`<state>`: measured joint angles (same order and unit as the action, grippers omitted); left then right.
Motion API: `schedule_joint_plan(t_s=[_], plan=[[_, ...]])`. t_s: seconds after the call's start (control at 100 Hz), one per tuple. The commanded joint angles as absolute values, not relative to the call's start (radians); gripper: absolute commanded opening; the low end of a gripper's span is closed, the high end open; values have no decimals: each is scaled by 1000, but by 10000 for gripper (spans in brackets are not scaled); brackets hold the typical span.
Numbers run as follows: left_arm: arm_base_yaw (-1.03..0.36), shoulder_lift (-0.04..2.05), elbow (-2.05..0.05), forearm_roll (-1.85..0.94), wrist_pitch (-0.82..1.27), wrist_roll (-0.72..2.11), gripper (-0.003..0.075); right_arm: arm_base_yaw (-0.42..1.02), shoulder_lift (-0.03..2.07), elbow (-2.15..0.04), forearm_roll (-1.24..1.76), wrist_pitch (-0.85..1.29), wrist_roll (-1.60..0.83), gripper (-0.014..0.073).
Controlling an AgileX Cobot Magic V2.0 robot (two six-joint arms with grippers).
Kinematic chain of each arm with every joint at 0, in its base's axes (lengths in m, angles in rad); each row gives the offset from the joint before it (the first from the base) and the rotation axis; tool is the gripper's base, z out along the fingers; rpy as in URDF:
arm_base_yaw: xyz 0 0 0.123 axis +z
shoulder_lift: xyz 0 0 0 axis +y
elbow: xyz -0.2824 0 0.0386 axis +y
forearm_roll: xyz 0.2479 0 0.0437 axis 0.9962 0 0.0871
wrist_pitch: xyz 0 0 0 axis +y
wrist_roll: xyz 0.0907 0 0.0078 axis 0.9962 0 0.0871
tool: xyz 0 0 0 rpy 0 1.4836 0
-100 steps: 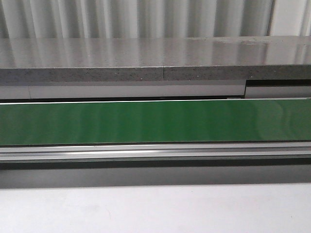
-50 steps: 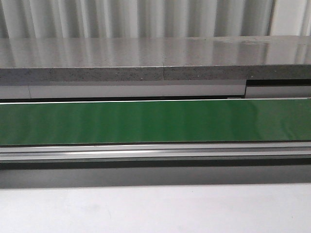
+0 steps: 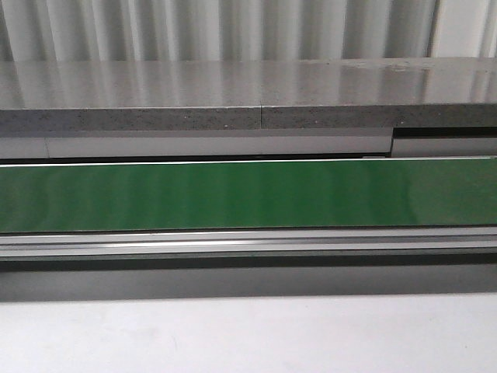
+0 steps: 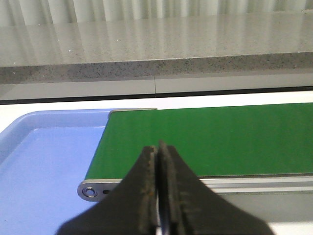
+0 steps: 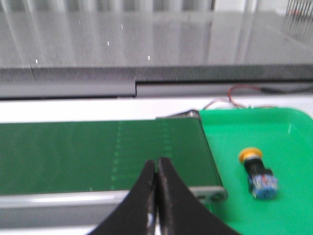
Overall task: Move button from right to left
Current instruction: 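Move the right gripper over the yellow push button in the green tray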
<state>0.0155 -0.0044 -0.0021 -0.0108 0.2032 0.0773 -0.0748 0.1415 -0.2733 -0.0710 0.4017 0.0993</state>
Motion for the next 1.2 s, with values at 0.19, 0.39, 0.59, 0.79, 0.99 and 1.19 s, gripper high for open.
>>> schedule_joint_plan(t_s=[0.19,0.39,0.59,0.79,0.99,1.19], plan=[[17,-39,24,-15,121,70,-20,-72,413,-471,-22,615,94,-67],[17,-39,24,-15,121,70,-20,-72,628,-562,0,717,71,-65],[17,-39,24,-15,121,70,-20,-72,793,-621,7,753,70,15],[17,-39,24,-15,121,70,-20,-72,896,-675,12,757,70,293],[17,-39,24,-15,121,70,-20,-72,963,-754,12,777,70,552],[17,-39,24,-15,121,70,-20,-95,1011,-861,6,791,70,550]])
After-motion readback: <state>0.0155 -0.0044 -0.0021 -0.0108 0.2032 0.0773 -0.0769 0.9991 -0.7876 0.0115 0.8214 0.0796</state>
